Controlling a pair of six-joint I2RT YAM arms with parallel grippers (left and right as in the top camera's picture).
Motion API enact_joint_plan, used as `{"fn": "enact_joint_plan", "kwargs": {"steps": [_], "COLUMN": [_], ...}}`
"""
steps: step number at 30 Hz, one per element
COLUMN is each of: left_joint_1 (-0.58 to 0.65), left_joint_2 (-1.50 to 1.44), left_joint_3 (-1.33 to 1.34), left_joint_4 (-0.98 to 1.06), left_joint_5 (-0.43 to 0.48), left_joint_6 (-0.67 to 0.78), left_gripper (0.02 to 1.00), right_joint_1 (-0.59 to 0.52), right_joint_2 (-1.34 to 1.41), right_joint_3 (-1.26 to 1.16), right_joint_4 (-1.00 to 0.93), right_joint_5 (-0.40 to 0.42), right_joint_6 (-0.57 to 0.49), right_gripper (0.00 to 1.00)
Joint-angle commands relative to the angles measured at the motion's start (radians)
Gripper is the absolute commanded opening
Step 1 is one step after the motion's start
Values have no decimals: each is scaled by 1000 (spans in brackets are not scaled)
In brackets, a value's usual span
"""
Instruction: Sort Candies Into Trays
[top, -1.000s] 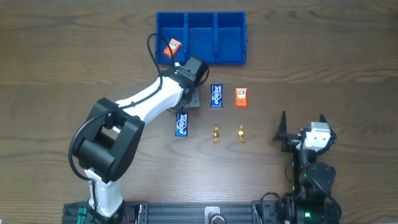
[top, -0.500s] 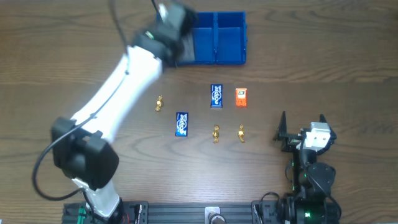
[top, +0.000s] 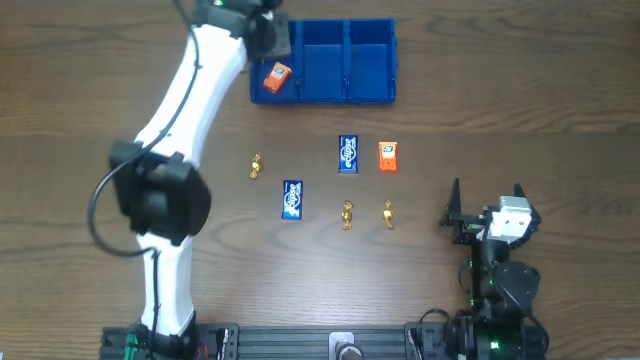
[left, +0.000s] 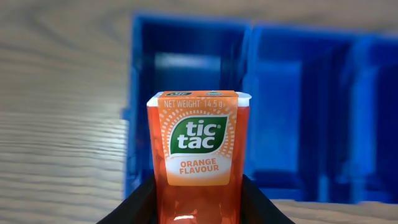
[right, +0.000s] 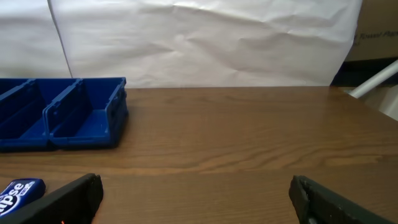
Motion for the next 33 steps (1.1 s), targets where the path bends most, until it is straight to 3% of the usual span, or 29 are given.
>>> {"fn": "enact_joint_plan", "kwargs": {"steps": [1, 8, 10, 13, 16, 20, 24, 29, 33], "left_joint_1": [0, 1, 1, 1, 0, -55, -190, -373, -487], "left_joint_2": [25, 26, 26, 26, 24, 19, 19, 27, 90], "left_joint_3": [20, 20, 19, 19, 20, 66, 164, 167, 145], "left_joint_4": [5, -2, -7, -8, -14, -39, -119, -190, -242], "left_joint_5": [23, 19, 18, -14, -22, -22, -44, -85, -44], "left_joint_6": [35, 39, 43, 42, 21, -1, -48, -219, -373], "left_gripper": [349, 400, 540, 842, 974, 1000, 1000, 998, 1000], "right_joint_1": [-3, -3, -3, -3, -3, -3, -3, -3, -3], "right_joint_2": [-5, -5, -5, -5, -5, -5, -5, -5, -5], "right_joint_3": [1, 1, 1, 1, 1, 1, 1, 1, 1], "right_joint_4": [-8, -8, -8, -8, -8, -8, -8, -8, -8], "right_joint_5": [5, 5, 5, 5, 5, 5, 5, 5, 5], "right_joint_6": [-14, -15, -14, -14, -14, -15, -14, -14, -14], "right_gripper": [998, 998, 998, 998, 998, 998, 998, 998, 998]}}
